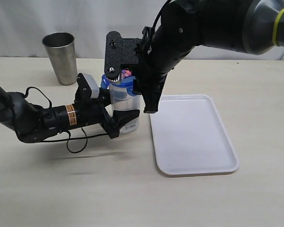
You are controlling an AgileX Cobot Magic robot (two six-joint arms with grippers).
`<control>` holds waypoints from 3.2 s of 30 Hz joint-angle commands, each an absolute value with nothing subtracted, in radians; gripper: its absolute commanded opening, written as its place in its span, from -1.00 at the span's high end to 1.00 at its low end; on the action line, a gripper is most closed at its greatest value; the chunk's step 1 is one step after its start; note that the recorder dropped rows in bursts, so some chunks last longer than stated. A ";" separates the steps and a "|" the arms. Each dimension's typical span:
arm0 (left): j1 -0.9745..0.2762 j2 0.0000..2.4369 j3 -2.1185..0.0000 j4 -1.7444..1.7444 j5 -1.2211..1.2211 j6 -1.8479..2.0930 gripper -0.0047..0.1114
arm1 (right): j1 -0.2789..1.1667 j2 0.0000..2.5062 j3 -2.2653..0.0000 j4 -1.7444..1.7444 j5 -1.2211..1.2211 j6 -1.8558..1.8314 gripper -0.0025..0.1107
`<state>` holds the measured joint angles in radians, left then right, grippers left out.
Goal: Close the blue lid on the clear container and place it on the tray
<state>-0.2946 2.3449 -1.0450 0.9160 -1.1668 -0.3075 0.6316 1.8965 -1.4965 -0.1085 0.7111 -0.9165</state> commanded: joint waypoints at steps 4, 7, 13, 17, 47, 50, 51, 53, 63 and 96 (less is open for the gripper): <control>-0.314 2.345 -1.041 1.033 -1.173 -0.289 0.92 | 0.631 1.962 -1.376 -0.119 0.550 -0.881 0.30; -0.314 2.345 -1.041 1.033 -1.173 -0.289 0.92 | 0.631 1.962 -1.329 -0.124 0.497 -0.881 0.30; -0.314 2.345 -1.041 1.033 -1.173 -0.289 0.92 | 0.631 1.959 -1.314 -0.124 0.505 -0.881 0.31; -0.314 2.345 -1.048 1.029 -1.171 -0.285 0.92 | 0.631 1.932 -1.314 -0.118 0.552 -0.871 0.30; -0.256 2.345 -1.053 1.300 -1.221 0.194 0.92 | 0.614 1.866 -1.731 0.165 1.221 -0.717 0.10; -0.256 2.345 -1.053 1.298 -1.221 0.194 0.92 | 0.614 1.896 -1.733 0.165 1.207 -0.741 0.04; -0.256 2.345 -1.053 1.298 -1.221 0.194 0.92 | 0.614 1.903 -1.733 0.164 1.182 -0.760 0.04; -0.256 2.345 -1.053 1.298 -1.221 0.194 0.92 | 0.616 1.907 -1.733 0.185 1.152 -0.812 0.08; -0.256 2.345 -1.053 1.296 -1.221 0.179 0.92 | 0.616 1.967 -1.733 0.188 1.202 -0.790 0.20; -0.256 2.345 -1.053 1.276 -1.221 0.069 0.92 | 0.567 2.079 -1.733 0.213 1.221 -0.769 0.45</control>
<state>-0.2531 2.3415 -1.0565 1.2852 -1.2622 0.1448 0.5750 2.0144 -1.7647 0.3054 1.2225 -0.7567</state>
